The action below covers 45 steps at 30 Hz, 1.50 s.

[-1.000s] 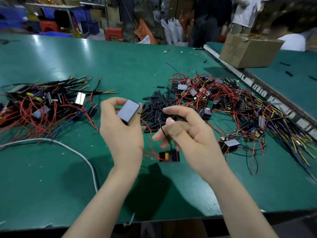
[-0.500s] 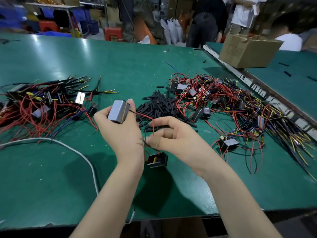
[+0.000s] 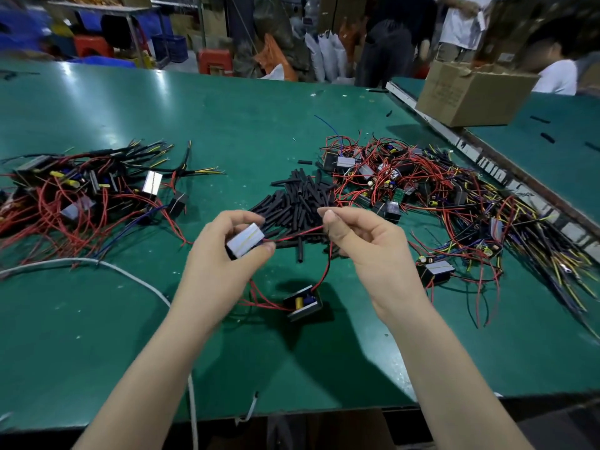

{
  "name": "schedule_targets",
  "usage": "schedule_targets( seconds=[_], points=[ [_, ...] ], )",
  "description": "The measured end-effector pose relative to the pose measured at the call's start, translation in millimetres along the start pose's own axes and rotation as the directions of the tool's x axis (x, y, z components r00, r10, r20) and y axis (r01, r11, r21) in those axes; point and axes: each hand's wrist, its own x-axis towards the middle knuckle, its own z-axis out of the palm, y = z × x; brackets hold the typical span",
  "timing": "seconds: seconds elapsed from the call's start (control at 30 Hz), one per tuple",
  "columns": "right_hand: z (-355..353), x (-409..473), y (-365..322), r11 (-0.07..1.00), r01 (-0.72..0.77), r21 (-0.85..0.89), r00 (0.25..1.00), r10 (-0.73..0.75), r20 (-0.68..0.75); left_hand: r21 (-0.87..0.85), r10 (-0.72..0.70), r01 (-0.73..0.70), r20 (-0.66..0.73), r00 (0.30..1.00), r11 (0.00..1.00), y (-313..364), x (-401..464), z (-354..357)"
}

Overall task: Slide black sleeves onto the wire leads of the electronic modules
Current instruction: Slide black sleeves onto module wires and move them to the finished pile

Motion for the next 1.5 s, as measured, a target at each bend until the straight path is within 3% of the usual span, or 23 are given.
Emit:
schedule_targets(
  seconds=[0.1, 0.2, 0.27, 0.43, 0.53, 0.67, 0.73, 0.83, 0.93, 1.0, 1.07, 1.17, 1.27, 1.37, 1.5],
  points=[
    [-0.8, 1.8, 3.5, 0.996, -0.045, 0.083, 0.999, 0.045, 0.009, 0.184, 0.035, -0.07, 0.185, 0.982, 0.98, -0.1, -7.0, -16.1],
    [3.1, 2.9, 8.0, 0.99, -0.066, 0.124, 0.997, 0.06, 0.055, 0.255, -0.077, -0.05, 0.463, 0.883, 0.966, 8.7, -7.8, -34.2],
    [7.0, 5.2, 9.7, 0.989, -0.074, 0.13, 0.995, 0.064, 0.076, 0.26, -0.106, -0.052, 0.561, 0.821, 0.964, 13.7, -2.4, -43.8],
    [12.9, 12.0, 7.0, 0.99, -0.047, 0.131, 0.969, 0.014, 0.247, 0.089, -0.231, 0.218, 0.542, 0.808, 0.972, 27.1, 27.4, -47.4],
    [15.8, 17.4, 2.8, 0.988, 0.03, 0.154, 0.945, -0.079, 0.318, 0.002, -0.202, 0.267, 0.656, 0.727, 0.964, 35.1, 42.6, -36.5],
    [23.9, 32.4, -0.1, 0.982, 0.033, 0.184, 0.979, -0.068, 0.19, -0.204, -0.159, 0.447, 0.742, 0.651, 0.871, 35.0, 52.5, -9.2],
    [25.2, 41.1, 5.1, 0.985, -0.011, 0.173, 0.991, -0.013, 0.136, -0.265, -0.161, 0.498, 0.735, 0.659, 0.826, 27.3, 55.1, 5.2],
    [26.5, 48.6, 14.3, 0.937, -0.172, 0.305, 0.983, 0.144, 0.111, -0.343, -0.193, 0.544, 0.685, 0.703, 0.765, 12.1, 57.7, 24.7],
    [25.8, 50.3, 22.9, 0.882, -0.358, 0.307, 0.932, 0.359, 0.055, -0.342, -0.174, 0.485, 0.645, 0.744, 0.804, -1.7, 58.9, 38.1],
    [22.6, 49.9, 28.7, 0.887, -0.406, 0.222, 0.913, 0.406, 0.048, -0.342, -0.145, 0.416, 0.6, 0.787, 0.843, -9.0, 58.7, 42.3],
    [18.2, 48.7, 30.1, 0.916, -0.38, 0.13, 0.925, 0.372, 0.08, -0.366, -0.131, 0.384, 0.557, 0.82, 0.848, -12.0, 58.3, 42.0],
    [9.4, 46.2, 28.2, 0.951, -0.308, 0.039, 0.939, 0.297, 0.174, -0.386, -0.082, 0.358, 0.573, 0.815, 0.85, -11.0, 56.0, 37.8],
    [3.8, 43.7, 27.8, 0.997, -0.067, -0.041, 0.977, 0.074, 0.198, -0.376, -0.067, 0.345, 0.587, 0.807, 0.86, -9.0, 52.0, 34.4],
    [1.4, 42.9, 31.5, 0.982, 0.128, -0.137, 0.986, -0.112, 0.122, -0.328, -0.057, 0.285, 0.562, 0.825, 0.901, -7.1, 48.5, 35.8],
    [-0.5, 43.8, 35.6, 0.964, -0.042, -0.262, 0.996, 0.061, 0.067, -0.183, 0.027, 0.06, 0.439, 0.898, 0.981, -5.8, 45.1, 37.3]
  ],
)
